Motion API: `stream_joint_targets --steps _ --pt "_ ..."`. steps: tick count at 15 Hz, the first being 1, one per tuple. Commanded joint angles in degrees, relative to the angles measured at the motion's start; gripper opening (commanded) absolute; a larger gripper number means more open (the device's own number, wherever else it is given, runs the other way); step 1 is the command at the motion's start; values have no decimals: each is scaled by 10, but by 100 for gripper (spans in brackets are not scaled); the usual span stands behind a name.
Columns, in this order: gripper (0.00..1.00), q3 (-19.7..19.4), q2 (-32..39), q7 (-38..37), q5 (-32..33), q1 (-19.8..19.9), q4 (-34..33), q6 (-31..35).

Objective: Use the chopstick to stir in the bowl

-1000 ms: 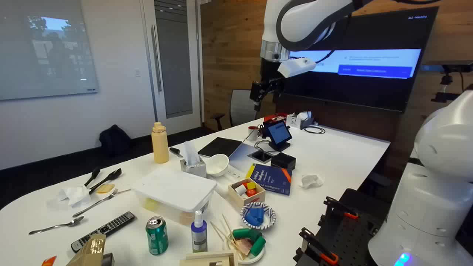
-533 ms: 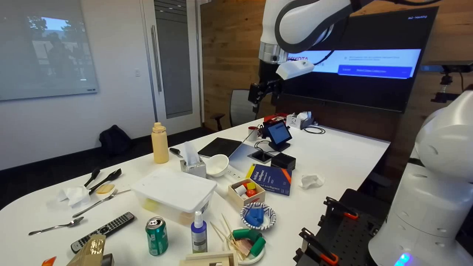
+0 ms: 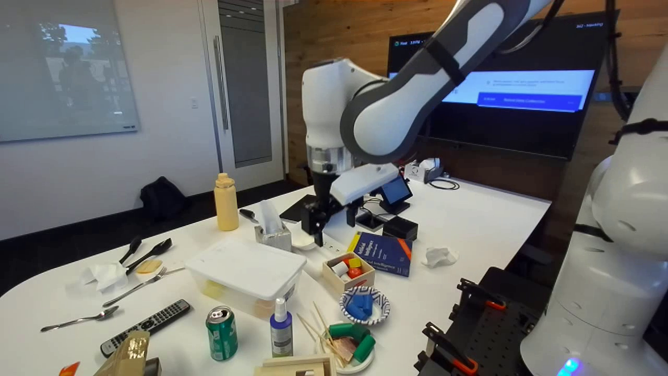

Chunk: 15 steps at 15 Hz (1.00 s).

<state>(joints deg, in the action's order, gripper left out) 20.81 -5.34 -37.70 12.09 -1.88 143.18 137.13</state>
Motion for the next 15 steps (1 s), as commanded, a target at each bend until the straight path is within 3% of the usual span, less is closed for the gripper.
stream_joint_targets --steps 1,4,10,13,15 --pt "100 -2 118 -162 64 -40 -18 49" --pt "100 -47 233 -269 103 -106 -43 98" --pt "100 -174 319 -384 93 -224 -46 191" --pt "100 -221 334 -408 91 -258 -46 222" --pt "100 -229 354 -397 78 -259 -51 243"
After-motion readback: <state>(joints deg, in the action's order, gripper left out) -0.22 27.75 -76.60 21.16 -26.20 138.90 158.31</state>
